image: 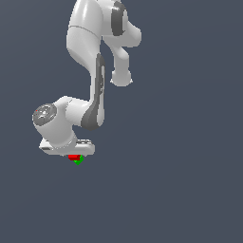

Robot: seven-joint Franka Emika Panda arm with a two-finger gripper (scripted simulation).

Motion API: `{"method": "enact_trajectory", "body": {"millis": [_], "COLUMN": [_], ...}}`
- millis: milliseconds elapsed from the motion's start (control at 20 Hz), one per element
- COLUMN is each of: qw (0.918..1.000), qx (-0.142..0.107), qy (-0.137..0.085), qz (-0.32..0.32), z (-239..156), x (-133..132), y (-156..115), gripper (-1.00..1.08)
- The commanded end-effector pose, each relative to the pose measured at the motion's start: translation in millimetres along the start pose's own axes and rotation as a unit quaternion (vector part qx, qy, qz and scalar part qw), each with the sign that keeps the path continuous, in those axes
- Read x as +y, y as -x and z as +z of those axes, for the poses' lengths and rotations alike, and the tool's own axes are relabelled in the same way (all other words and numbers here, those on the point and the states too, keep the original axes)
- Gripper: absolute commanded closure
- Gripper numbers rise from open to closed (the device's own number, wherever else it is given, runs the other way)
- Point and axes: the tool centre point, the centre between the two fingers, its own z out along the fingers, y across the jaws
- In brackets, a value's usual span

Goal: Stack the red cube on top of the green cube.

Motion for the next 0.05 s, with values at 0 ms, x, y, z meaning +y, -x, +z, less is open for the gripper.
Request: {"method": "enact_trajectory", "body": {"millis": [0], "qw": [1.0000], "qx": [0.000], "qy": [0.000], "qz": [0.000], "z": [0.0], "x": [0.0], "y": [0.0], "gripper": [-0.92]}}
